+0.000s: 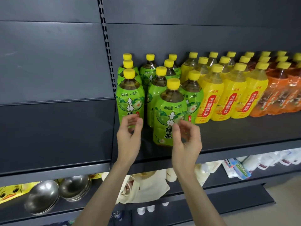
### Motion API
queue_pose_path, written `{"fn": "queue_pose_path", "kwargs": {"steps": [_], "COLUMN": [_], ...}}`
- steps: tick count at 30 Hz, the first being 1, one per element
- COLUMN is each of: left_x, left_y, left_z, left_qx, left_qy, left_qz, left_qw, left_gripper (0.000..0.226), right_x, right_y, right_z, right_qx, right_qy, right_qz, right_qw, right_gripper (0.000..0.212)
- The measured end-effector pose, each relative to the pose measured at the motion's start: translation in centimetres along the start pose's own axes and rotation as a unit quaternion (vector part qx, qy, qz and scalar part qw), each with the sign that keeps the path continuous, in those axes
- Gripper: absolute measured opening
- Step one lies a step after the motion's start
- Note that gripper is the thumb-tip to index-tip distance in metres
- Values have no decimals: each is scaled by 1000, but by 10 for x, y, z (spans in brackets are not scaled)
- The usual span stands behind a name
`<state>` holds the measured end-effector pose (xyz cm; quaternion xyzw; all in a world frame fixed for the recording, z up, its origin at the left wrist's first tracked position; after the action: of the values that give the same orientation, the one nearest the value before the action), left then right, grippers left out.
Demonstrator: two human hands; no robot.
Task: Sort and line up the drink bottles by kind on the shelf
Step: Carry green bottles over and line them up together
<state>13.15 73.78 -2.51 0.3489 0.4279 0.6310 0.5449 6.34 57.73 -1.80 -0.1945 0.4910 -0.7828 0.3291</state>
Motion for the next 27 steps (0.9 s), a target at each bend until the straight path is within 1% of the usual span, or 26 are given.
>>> {"fn": "queue_pose_path", "kwargs": {"steps": [2,5,7,9,10,14,16,17,18,20,21,22,23,25,27], "left_x": [-24,-53,-63,-67,-68,-62,-59,-59,-59,-61,-62,-61,-61,-62,-62], "left_y": [3,-1,-2,-2,-4,-6,-8,-8,-7,-8,-7,-7,-8,-10,-12], "left_z": [-4,-11,-17,-18,-21,-31,-36,-38,-39,-40,-39,-39,-38,-37,-35], "left_qx": [7,49,56,47,49,47,60,64,70,79,80,80,78,78,81], "left_qy": [-37,-77,-66,-46,-33,35,52,54,51,41,40,46,53,70,92], "left_qz": [2,-35,-53,-41,-30,54,100,103,88,40,27,23,19,8,-5], "left_qw": [999,995,995,997,998,997,992,991,992,995,996,995,995,995,992], "left_gripper": [24,45,48,48,51,78,85,86,86,85,84,83,86,90,86], "right_x": [9,12,12,11,12,11,10,12,16,27,32,35,36,32,26], "right_y": [9,20,25,27,29,31,30,30,31,37,41,46,50,56,58], "right_z": [15,35,43,49,50,53,55,58,62,75,82,88,94,103,108], "right_qx": [-21,-70,-95,-85,-76,-49,-41,-31,-20,1,4,-1,-12,-36,-42], "right_qy": [-27,-136,-195,-228,-243,-316,-352,-350,-328,-238,-196,-170,-162,-177,-198], "right_qz": [-11,-6,31,37,34,43,34,30,22,-9,-26,-41,-56,-76,-94], "right_qw": [999,988,976,969,966,947,934,936,944,971,980,985,985,981,975], "right_gripper": [26,42,44,45,45,44,43,42,39,36,41,51,64,84,96]}}
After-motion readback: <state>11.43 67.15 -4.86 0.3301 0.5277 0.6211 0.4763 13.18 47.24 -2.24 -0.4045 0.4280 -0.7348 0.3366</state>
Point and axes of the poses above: each hand's wrist, its own z-axis towards the middle knuckle, its own x-axis out of the back of the hand, y = z × x, the point moved 5 cm from there along z, towards the middle knuckle, and after that the axes turned 3 degrees about -z, right-handed, at the moved point
